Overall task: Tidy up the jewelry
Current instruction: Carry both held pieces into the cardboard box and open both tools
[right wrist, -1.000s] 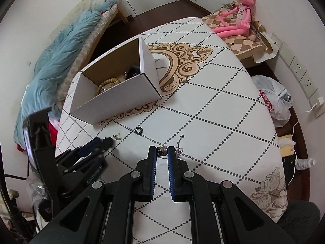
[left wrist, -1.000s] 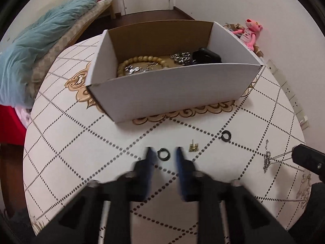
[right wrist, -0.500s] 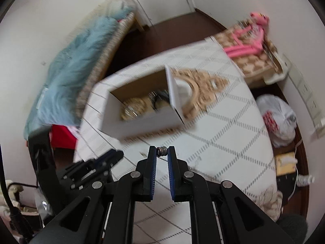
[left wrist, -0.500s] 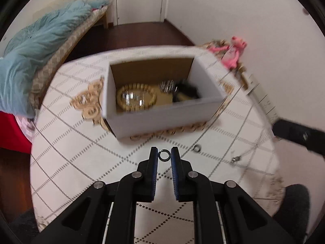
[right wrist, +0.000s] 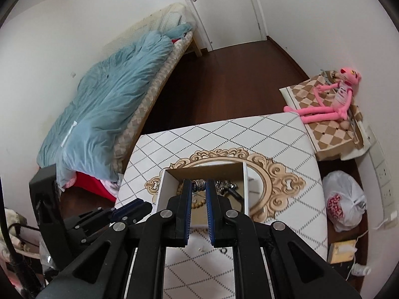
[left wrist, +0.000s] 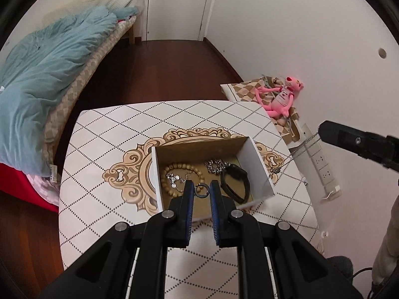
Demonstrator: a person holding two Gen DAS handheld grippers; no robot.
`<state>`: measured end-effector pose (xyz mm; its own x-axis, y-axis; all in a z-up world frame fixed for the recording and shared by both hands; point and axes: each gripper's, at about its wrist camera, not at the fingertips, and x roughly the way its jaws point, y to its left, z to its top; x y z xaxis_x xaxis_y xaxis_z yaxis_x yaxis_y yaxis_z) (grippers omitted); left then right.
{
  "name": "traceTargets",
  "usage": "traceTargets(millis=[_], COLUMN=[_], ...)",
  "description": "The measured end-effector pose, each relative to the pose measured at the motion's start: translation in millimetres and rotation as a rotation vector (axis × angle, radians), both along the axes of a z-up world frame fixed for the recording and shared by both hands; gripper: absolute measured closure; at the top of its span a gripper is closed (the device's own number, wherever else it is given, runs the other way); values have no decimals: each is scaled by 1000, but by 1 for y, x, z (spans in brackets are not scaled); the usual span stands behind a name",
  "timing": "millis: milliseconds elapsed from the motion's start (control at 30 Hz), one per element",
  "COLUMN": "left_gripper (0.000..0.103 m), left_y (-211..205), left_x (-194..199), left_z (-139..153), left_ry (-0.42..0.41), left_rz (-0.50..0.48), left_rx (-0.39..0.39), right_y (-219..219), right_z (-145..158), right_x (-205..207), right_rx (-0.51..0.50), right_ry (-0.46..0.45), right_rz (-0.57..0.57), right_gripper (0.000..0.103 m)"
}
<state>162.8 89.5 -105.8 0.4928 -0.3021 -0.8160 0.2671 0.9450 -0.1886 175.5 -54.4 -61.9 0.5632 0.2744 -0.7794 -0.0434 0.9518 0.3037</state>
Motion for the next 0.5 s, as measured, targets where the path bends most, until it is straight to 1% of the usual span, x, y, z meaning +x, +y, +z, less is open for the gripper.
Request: traceTargets(millis=[100,267,367,500], left_gripper=[93,93,93,93], left_y=[1,-1,-2,-7], left_x=[14,31,43,56], left_z=[-10,-32,-45,-51], left_ry=[36,106,170,183], left_rz=[5,9,5,-3], left_rx=[-4,-13,-47,-40], right_y=[7,11,8,4], right_z=[-11,-46,-67,-89], right_x=[14,32,38,48], right_rx=[-16,-49,-58,-60], right_ry=[31,105,146,189], right_rz=[11,7,-8,-23], right_gripper=[92,92,92,91])
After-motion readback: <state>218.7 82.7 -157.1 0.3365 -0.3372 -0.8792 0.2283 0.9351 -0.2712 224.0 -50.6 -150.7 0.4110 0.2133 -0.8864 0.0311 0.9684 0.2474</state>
